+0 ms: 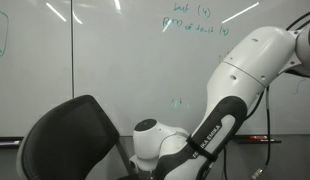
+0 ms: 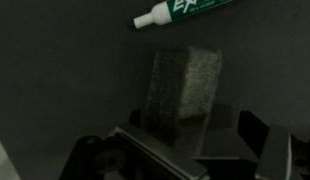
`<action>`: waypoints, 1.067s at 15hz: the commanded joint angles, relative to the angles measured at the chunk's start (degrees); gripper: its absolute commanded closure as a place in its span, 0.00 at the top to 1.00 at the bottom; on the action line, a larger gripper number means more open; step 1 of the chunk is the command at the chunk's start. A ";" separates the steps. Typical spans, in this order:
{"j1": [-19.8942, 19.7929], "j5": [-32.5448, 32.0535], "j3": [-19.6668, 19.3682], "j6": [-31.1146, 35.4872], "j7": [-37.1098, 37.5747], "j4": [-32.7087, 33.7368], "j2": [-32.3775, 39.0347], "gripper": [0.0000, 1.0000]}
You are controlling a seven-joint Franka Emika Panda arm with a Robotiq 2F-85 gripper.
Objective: Rub something off the board
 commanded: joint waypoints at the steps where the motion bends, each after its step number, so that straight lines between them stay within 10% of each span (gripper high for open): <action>1: 2.04 0.08 -2.80 0.83 5.30 4.14 2.26 0.75; 8: 3.41 -0.41 -4.82 0.34 8.36 3.09 1.63 0.31; 16: 4.87 -4.16 -8.13 0.77 9.50 -2.40 -5.34 0.31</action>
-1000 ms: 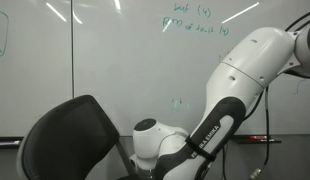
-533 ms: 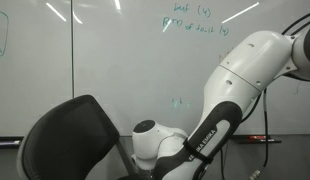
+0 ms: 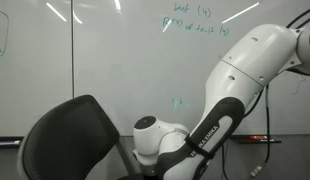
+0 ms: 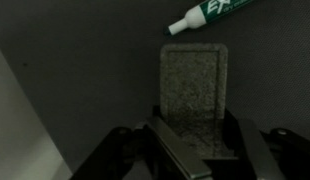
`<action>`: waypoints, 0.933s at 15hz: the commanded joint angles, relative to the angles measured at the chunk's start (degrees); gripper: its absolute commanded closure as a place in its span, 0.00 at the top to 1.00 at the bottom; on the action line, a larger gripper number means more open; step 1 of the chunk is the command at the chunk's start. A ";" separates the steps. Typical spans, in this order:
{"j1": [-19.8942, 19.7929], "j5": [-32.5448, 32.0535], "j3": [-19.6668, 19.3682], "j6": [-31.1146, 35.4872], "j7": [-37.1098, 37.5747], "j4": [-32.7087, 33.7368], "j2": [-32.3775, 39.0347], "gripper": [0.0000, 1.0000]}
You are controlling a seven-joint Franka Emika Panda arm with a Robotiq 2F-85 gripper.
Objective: Rub something off the board
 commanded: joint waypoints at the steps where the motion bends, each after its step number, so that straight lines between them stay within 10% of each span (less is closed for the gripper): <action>1: 1.66 -4.78 -3.35 0.96 2.63 -4.67 -6.18 0.31; 14: -1.79 -46.46 -6.86 3.60 33.23 -12.45 -22.19 0.31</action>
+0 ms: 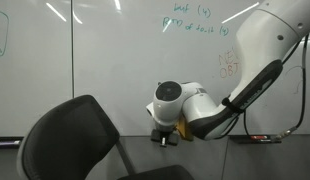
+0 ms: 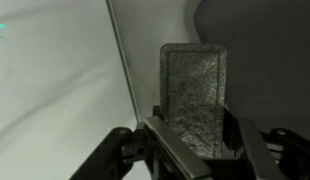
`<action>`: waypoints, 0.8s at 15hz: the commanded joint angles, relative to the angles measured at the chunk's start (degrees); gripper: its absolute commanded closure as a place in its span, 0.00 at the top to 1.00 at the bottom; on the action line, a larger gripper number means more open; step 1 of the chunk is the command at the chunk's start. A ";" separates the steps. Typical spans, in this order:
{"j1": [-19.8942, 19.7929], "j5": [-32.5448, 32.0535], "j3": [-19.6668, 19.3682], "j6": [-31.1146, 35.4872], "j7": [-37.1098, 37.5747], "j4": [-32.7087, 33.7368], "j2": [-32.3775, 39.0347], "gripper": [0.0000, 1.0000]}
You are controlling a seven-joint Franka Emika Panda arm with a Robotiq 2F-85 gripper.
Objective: Rub something off the board
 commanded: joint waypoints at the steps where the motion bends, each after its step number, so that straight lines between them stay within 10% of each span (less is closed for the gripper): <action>1: -3.40 -12.33 1.35 -0.17 11.37 -3.01 -4.89 0.31; 12: -17.03 -28.17 8.89 -6.57 26.69 1.34 -3.93 0.31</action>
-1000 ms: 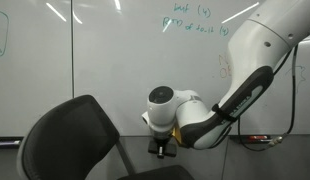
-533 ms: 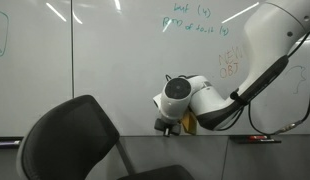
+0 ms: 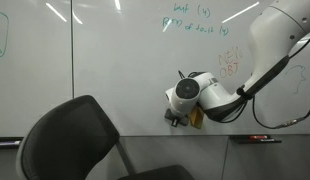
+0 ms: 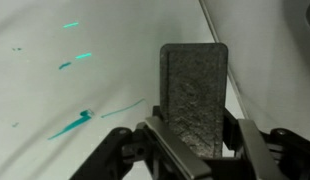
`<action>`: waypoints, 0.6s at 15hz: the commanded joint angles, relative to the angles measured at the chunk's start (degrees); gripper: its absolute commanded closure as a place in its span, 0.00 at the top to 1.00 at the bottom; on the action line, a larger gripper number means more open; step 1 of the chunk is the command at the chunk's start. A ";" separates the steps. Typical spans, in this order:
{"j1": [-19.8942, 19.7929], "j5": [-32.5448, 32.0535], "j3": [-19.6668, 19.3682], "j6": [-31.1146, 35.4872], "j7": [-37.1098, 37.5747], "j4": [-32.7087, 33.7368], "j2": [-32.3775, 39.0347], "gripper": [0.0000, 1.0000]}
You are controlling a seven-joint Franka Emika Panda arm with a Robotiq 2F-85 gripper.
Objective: Rub something off the board
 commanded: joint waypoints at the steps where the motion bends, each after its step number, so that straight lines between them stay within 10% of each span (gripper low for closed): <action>1: -3.41 -5.11 1.99 -2.48 3.64 3.23 0.52 0.31; 9: -5.65 -12.17 3.61 -6.71 5.53 6.19 1.72 0.31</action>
